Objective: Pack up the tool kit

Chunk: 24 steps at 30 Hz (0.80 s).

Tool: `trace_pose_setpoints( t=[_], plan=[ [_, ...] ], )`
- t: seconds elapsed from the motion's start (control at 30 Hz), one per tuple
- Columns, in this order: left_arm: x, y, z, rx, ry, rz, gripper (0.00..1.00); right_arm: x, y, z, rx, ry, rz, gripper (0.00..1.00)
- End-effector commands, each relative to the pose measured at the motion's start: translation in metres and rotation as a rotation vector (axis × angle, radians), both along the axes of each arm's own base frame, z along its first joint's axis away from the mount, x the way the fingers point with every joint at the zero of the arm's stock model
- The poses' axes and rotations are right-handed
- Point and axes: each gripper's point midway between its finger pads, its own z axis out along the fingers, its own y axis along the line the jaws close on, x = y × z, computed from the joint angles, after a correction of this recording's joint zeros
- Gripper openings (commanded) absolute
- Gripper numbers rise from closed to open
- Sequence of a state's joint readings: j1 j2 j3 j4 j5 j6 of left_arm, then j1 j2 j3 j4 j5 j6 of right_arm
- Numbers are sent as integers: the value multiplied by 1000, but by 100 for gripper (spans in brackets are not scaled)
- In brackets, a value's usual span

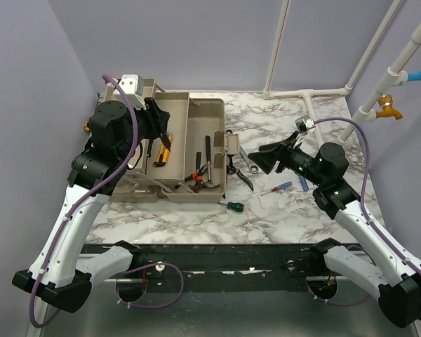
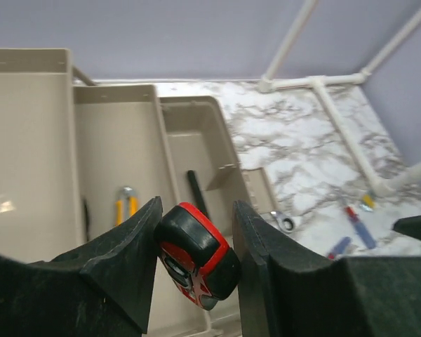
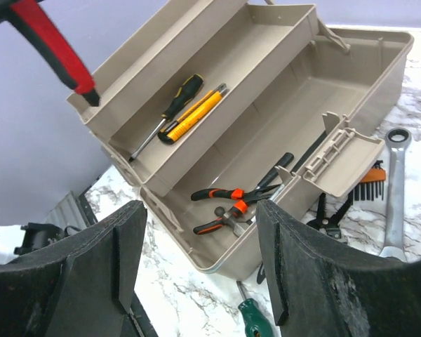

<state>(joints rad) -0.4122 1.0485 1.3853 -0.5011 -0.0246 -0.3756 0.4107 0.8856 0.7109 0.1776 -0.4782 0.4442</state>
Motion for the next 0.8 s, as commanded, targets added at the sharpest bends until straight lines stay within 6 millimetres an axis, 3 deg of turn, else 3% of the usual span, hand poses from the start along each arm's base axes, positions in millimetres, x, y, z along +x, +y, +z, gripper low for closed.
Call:
trace_pose_setpoints(
  t=[0.0, 0.1, 0.23, 0.3, 0.4, 0.5, 0.53, 0.57, 0.67, 0.77],
  plan=[
    [11, 38, -44, 290, 116, 123, 0, 13, -7, -19, -18, 62, -82, 70],
    [27, 29, -67, 331, 187, 99, 0, 30, -25, -30, -26, 135, -241, 70],
    [49, 13, -104, 390, 298, 45, 0, 49, -66, -66, -95, 295, -524, 69],
    [58, 6, -120, 410, 347, 23, 0, 51, -74, -86, -150, 369, -578, 70],
    [70, 1, -138, 436, 407, 7, 0, 52, -102, -122, -232, 535, -767, 73],
    [78, -2, -152, 453, 452, 9, 3, 45, -133, -152, -325, 662, -964, 82],
    [79, -4, -154, 453, 462, 4, 14, 42, -144, -158, -348, 696, -1040, 86],
    [80, -6, -156, 447, 470, 0, 32, 37, -151, -164, -366, 725, -1086, 87],
    [81, -9, -155, 422, 471, 5, 70, 30, -161, -179, -387, 777, -1168, 89],
    [77, -11, -141, 377, 444, 9, 87, 25, -166, -192, -380, 818, -1221, 88]
  ],
)
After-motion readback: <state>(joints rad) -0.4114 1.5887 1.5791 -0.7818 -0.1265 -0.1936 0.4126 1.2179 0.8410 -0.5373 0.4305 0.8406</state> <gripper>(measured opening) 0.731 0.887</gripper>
